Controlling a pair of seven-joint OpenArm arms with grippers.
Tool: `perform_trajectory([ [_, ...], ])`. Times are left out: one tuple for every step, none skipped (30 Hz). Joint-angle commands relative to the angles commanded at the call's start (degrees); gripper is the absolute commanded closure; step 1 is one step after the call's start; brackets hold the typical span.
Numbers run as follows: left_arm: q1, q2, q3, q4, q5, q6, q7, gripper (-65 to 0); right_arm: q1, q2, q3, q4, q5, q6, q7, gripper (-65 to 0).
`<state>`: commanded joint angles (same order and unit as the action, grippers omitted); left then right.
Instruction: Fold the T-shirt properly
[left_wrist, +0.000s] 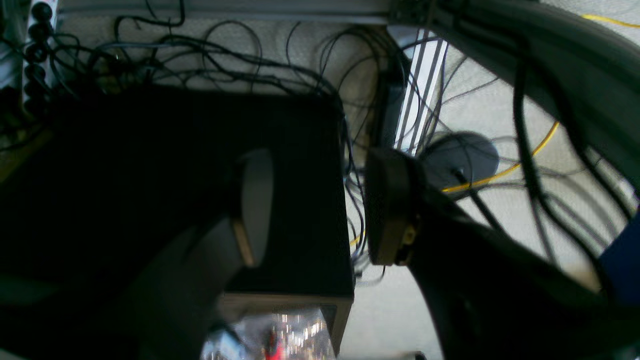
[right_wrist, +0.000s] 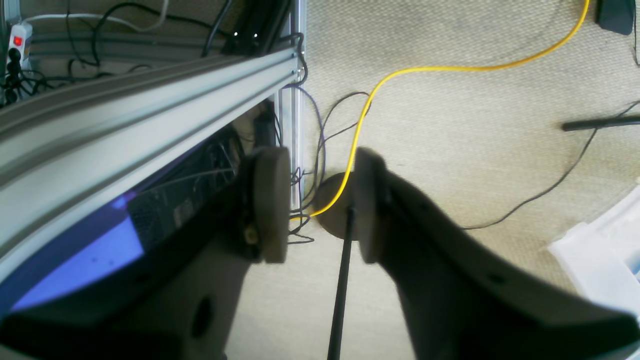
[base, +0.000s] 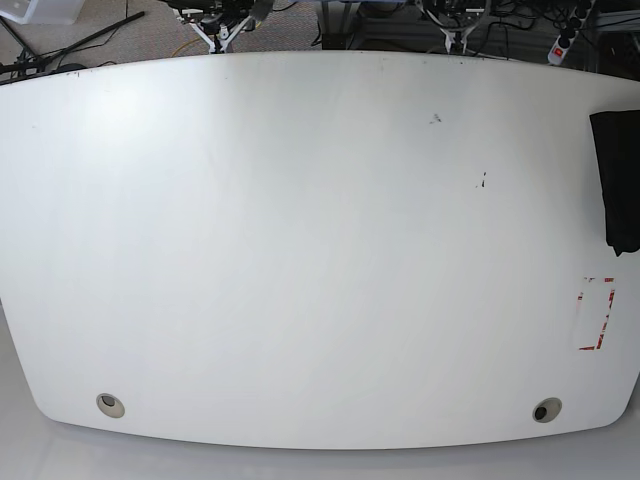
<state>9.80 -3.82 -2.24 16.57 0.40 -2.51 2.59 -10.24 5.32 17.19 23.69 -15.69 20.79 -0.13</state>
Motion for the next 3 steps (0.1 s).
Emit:
perform_trajectory([
  [0.0, 0.0, 0.1, 0.0, 0.1, 0.0, -0.1, -27.1, 0.0, 0.1, 0.0, 0.0, 0.0, 0.0, 0.0, -19.8],
  [-0.1, 0.0, 0.1, 0.0, 0.1, 0.0, -0.1, -27.1, 0.0, 0.2, 0.0, 0.0, 0.0, 0.0, 0.0, -19.8],
  [-0.1, 0.0, 0.1, 0.0, 0.0, 0.0, -0.1, -27.1, 0.0, 0.5, 0.0, 0.0, 0.0, 0.0, 0.0, -19.8],
])
